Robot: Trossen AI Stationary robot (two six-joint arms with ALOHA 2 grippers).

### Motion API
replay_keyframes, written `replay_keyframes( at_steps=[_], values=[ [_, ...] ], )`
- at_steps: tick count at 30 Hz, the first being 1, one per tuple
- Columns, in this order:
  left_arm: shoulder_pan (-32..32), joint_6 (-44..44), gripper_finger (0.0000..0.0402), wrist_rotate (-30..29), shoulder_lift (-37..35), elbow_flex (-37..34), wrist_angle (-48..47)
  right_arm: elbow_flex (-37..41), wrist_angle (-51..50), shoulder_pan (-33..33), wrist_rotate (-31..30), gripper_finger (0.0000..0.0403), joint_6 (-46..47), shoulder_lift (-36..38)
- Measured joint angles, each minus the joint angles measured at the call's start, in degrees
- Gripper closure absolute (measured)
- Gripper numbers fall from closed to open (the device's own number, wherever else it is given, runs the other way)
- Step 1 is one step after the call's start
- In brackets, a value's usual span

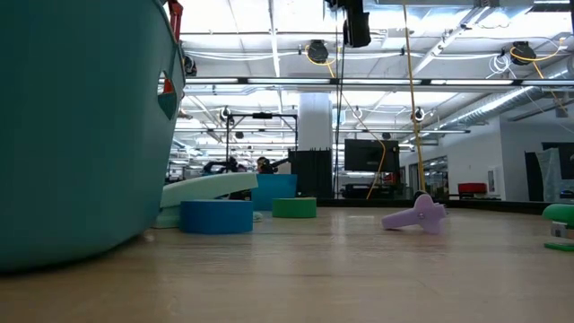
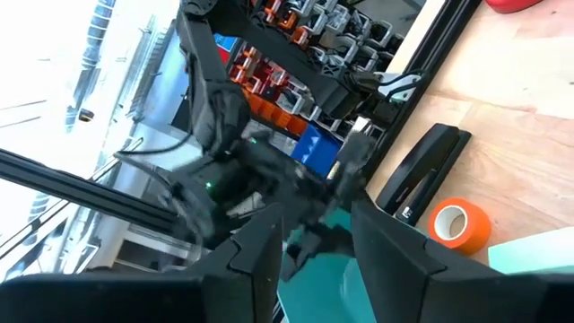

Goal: Pick and place Stapler, Stapler remover, tape
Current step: Put the green stapler into the green bin

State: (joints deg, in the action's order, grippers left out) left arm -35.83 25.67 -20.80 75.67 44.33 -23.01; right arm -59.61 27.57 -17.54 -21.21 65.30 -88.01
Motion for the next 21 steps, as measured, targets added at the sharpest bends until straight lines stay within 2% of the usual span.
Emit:
replay_keyframes(
  at_steps=[3, 11, 15, 21],
  values=[
    [1.19, 3.69, 0.028, -2.49, -2.57, 1.39, -0.4, 0.0, -0.07, -0.15, 0.0, 0.0273, 0.02, 0.01],
    [4.81, 11.15, 0.0279, -2.37, -10.5, 3.2, 0.0, -0.02, -5.92, -1.83, 2.26, 0.0273, -1.86, 0.04],
    [5.39, 12.93, 0.0279, -2.17, -14.77, 3.2, 1.09, -0.02, -14.76, -3.98, 5.5, 0.0273, -0.11, 0.04],
    [5.37, 13.63, 0.0279, -2.16, -18.64, 3.2, 2.1, 0.0, -32.13, -7.81, 9.11, 0.0274, 8.59, 0.04]
  ],
)
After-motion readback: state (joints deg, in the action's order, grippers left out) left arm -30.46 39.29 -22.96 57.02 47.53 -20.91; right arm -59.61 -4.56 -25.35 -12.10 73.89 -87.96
